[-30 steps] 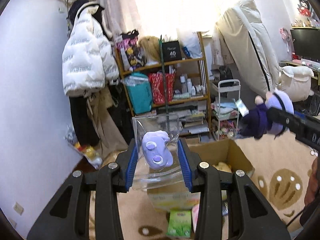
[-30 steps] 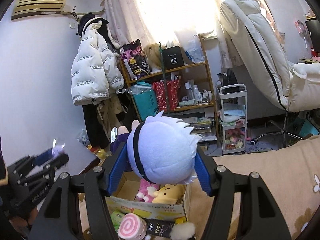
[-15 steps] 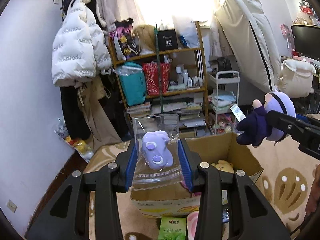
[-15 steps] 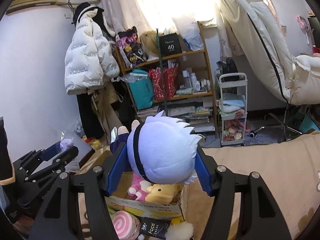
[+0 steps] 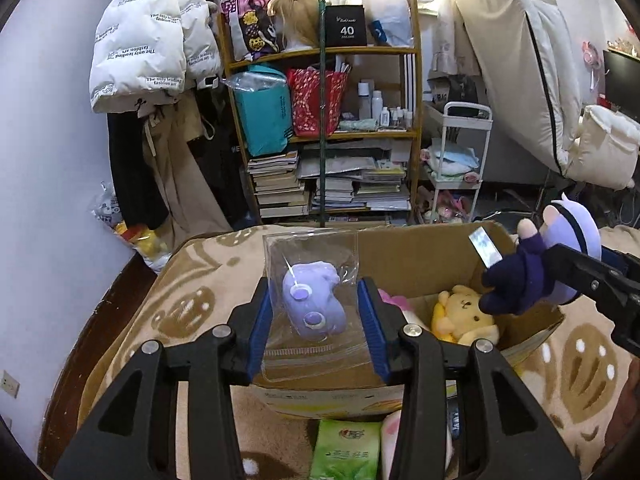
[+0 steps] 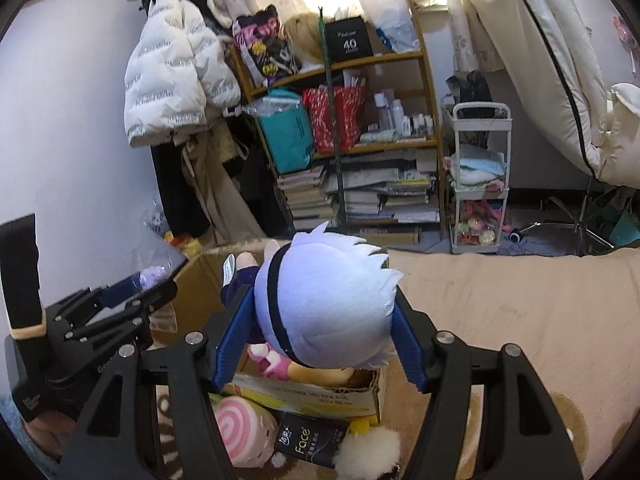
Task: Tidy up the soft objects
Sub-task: 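Lift the bagged purple toy with the left tool while the right tool carries the doll over the box, then open both tools to drop the bagged toy and doll into the box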
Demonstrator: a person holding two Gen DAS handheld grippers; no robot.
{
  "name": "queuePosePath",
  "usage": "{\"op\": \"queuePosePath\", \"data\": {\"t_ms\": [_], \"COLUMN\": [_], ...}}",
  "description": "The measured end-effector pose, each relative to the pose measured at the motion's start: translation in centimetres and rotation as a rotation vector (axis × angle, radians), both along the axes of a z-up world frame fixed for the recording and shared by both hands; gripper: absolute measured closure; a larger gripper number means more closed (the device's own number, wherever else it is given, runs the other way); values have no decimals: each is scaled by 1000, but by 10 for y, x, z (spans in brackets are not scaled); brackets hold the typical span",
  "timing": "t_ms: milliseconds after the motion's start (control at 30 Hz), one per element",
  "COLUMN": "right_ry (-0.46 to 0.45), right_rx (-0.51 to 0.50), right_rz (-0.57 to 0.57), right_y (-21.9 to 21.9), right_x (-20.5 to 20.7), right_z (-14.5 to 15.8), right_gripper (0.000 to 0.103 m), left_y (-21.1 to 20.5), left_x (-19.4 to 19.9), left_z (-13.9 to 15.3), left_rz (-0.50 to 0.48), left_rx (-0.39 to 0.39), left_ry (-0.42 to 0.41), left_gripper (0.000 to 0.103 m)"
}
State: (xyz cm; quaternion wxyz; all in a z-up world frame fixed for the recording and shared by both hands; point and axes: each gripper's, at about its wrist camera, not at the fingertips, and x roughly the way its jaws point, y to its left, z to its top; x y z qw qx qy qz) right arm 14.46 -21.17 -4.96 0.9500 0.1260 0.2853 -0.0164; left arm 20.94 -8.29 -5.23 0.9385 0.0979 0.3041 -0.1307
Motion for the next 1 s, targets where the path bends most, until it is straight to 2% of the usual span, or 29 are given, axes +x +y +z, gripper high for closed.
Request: {"op": "queuePosePath", "data": {"t_ms": [133, 233, 300, 367, 500, 567, 633, 733, 867, 1000], "right_ry": [23, 30, 37, 42, 56, 55, 52, 63, 76, 77], "right_rx": [-11, -13, -18, -34, -17, -4, -19, -43, -46, -67], "right_rz": [14, 18, 18, 11, -6, -15, -27, -30, -23, -22], "right_y": [3, 4, 5, 4, 0, -1, 0, 3, 5, 8], "right_x": [2, 3, 3, 2, -1, -5, -9, -14, -21, -30], "right_z": [-3, -4, -4, -5, -5, -4, -3, -1, 4, 8], "right_gripper": [33, 33, 28, 18, 13, 6, 2, 1, 0, 0], "left_y": [4, 3, 3, 3, 3, 5, 8, 13, 18, 20], "left_x": [2, 1, 0, 1, 2, -1, -4, -10, -23, -36], "left_z": [-3, -4, -4, -4, -3, -1, 0, 3, 9, 12], "left_rz": [-4, -2, 0, 1, 20, 26, 33, 40, 49, 31], "left_rx": [-21, -3, 8, 1, 20, 36, 41, 30, 29, 41], "left_ry": [25, 17, 16, 40, 63, 57, 62, 93, 86, 87], "left_gripper": [58, 50, 47, 46, 43, 33, 33, 33, 24, 23]}}
